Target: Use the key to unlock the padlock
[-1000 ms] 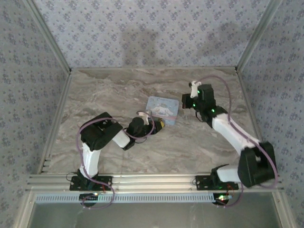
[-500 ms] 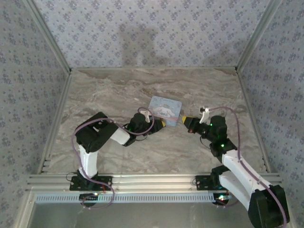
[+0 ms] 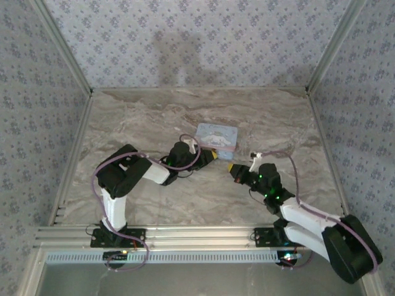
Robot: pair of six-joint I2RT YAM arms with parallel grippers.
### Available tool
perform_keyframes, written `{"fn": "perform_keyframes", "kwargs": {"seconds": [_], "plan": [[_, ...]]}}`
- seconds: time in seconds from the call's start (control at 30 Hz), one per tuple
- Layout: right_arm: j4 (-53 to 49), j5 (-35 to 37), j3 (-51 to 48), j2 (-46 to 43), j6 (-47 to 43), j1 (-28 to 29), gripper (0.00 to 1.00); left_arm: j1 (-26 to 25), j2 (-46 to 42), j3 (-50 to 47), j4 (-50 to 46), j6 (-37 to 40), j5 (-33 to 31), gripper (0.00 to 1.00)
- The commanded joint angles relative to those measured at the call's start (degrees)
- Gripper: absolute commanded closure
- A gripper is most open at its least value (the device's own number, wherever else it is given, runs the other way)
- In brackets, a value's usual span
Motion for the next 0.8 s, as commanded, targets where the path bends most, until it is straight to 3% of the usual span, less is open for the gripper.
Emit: {"fn": "perform_keyframes", "kwargs": {"seconds": [0.0,0.47,0.77], "plan": [[10.1,5.1,-1.7,4.2,4.4,1.0,1.00,0.3,-1.7,1.2,3.5,-1.8,1.6,0.92],[28.7,4.8,1.3,24.6,13.0,2.6,1.00,0.5,-0.1,1.0,9.1,-4.5,2.4,0.92],[34.9,2.2,3.0,29.7,15.6,2.5,1.00,0.7,0.7,0.0,12.5,-5.5,2.9,0.92]]}}
